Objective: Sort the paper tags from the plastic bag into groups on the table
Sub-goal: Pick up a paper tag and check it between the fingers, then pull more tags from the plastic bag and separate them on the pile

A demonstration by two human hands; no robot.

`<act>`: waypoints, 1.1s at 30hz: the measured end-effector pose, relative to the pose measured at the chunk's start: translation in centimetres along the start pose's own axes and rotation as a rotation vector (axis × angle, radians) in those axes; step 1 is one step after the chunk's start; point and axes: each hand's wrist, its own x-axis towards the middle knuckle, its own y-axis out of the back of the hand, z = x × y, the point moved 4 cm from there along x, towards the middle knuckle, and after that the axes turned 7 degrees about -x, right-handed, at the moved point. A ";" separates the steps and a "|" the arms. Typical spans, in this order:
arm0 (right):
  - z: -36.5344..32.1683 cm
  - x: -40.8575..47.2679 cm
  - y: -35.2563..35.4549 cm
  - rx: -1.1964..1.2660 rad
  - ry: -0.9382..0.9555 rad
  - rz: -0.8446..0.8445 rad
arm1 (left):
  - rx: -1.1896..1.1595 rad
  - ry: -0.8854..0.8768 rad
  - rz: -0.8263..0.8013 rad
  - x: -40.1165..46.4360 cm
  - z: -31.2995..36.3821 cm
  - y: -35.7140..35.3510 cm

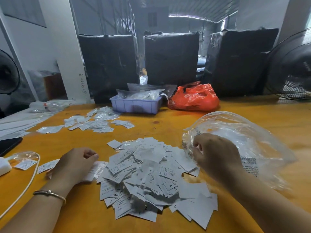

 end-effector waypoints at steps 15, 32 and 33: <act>5.2 0.9 -1.6 -0.350 -0.233 -0.288 | -0.017 -0.522 -0.420 -5.9 11.8 -3.8; 3.4 1.1 1.1 -0.147 -0.191 0.190 | -0.268 -0.679 -0.134 -7.2 10.6 -3.6; 3.1 0.9 1.5 -0.102 -0.171 0.271 | -0.274 -0.677 -0.131 -7.2 10.7 -3.6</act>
